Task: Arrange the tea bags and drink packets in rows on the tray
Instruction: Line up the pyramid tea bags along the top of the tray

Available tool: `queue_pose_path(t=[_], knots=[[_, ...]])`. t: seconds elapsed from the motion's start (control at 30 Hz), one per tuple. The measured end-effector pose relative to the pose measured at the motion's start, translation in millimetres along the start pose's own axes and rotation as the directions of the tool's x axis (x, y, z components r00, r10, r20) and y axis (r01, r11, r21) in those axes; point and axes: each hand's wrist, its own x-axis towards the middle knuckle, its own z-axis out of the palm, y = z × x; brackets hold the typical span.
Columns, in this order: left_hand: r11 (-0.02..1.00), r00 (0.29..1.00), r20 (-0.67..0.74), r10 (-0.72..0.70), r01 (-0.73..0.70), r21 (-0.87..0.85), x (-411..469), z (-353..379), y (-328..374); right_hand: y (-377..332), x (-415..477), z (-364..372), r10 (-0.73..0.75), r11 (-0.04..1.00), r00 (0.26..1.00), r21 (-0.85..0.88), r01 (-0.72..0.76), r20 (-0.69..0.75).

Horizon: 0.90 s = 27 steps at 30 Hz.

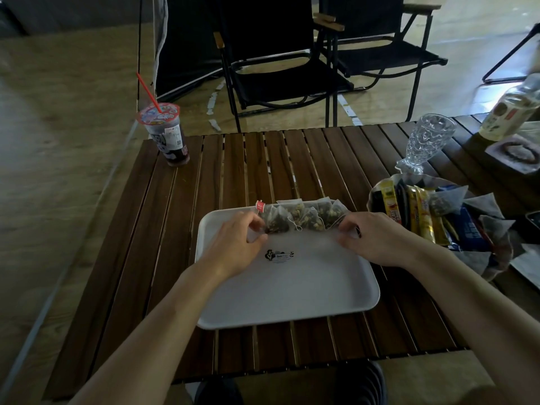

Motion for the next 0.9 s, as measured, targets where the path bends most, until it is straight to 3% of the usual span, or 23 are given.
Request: queue_pose_path(t=[0.33, 0.6, 0.67, 0.77, 0.9], knots=[[1.0, 1.0, 0.028, -0.01, 0.009, 0.028, -2.7, -5.9, 0.8, -1.1, -1.6, -1.1, -0.025, 1.0, 1.0, -0.006, 0.025, 0.012], [0.978, 0.993, 0.12, 0.01, -0.035, 0.205, -18.3, -12.4, 10.1, -12.3, -16.3, -13.5, -0.189, 0.982, 0.948, 0.072, 0.176, 0.258], [0.98, 0.993, 0.107, 0.04, -0.06, 0.192, -19.6, -10.6, 17.4, -8.7, -20.8, -20.5, -0.168, 0.986, 0.965, 0.053, 0.16, 0.2], [0.978, 0.994, 0.051, 0.096, -0.104, 0.182, -21.5, -10.5, 28.8, 10.4, -28.9, -38.7, -0.068, 0.995, 0.998, 0.075, 0.067, 0.0], [0.961, 0.988, 0.07, 0.141, -0.153, 0.228, -24.8, -5.0, 39.4, 55.1, -37.6, -63.7, 0.175, 0.977, 0.945, 0.171, -0.131, -0.277]])
